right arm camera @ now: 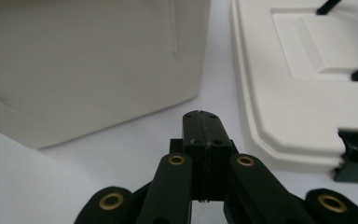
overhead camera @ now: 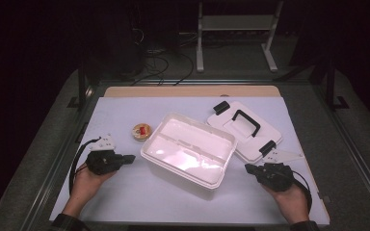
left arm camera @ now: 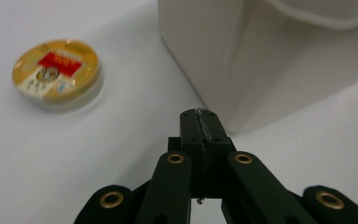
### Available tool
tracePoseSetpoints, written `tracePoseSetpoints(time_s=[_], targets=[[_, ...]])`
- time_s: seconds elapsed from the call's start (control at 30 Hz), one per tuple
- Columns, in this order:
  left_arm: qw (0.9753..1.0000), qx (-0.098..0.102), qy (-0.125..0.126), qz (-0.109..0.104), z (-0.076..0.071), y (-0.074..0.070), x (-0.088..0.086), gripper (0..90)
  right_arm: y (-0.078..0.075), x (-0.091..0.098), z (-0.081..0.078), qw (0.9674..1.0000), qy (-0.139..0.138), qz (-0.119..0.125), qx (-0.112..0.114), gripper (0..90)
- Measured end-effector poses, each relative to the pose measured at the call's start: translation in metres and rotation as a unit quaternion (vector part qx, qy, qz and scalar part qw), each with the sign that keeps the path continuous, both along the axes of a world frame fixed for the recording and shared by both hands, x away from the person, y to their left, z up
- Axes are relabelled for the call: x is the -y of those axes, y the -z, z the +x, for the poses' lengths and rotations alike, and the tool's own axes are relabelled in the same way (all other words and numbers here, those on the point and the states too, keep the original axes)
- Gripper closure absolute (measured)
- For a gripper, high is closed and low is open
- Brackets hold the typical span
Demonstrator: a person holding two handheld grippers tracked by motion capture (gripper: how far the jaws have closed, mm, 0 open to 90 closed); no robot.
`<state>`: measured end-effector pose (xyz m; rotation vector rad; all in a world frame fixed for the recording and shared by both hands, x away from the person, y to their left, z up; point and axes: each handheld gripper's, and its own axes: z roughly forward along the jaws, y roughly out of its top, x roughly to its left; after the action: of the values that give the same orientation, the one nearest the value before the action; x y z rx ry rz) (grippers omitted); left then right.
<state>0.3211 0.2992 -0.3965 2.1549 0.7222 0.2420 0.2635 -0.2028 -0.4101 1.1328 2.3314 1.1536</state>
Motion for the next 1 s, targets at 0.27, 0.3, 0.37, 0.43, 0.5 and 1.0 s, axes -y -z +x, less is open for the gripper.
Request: tracePoseSetpoints(time_s=[0.27,0.3,0.37,0.43,0.5,1.0], targets=[[0.9998,0.008,0.015,-0.008,0.022,-0.008,0.019,89.9,-0.005,-0.018,0.006,0.9995,-0.030,0.008,0.002,90.0],[0.9998,0.009,0.017,-0.006,0.025,-0.009,0.022,89.8,-0.005,-0.021,0.007,0.9994,-0.032,0.008,0.002,89.9],[0.9997,0.012,0.019,-0.009,0.031,-0.011,0.025,89.8,-0.007,-0.025,0.008,0.9993,-0.036,0.008,0.002,90.0],[0.9995,0.013,0.024,-0.012,0.035,-0.012,0.029,89.8,-0.008,-0.028,0.011,0.9991,-0.041,0.010,0.003,89.9],[0.9991,0.013,0.031,-0.024,0.039,-0.014,0.032,89.8,-0.009,-0.030,0.014,0.9990,-0.044,0.012,0.004,89.9],[0.9965,0.009,0.072,-0.042,0.034,-0.017,0.036,89.9,-0.013,-0.034,0.026,0.9988,-0.049,0.007,0.003,89.9]])
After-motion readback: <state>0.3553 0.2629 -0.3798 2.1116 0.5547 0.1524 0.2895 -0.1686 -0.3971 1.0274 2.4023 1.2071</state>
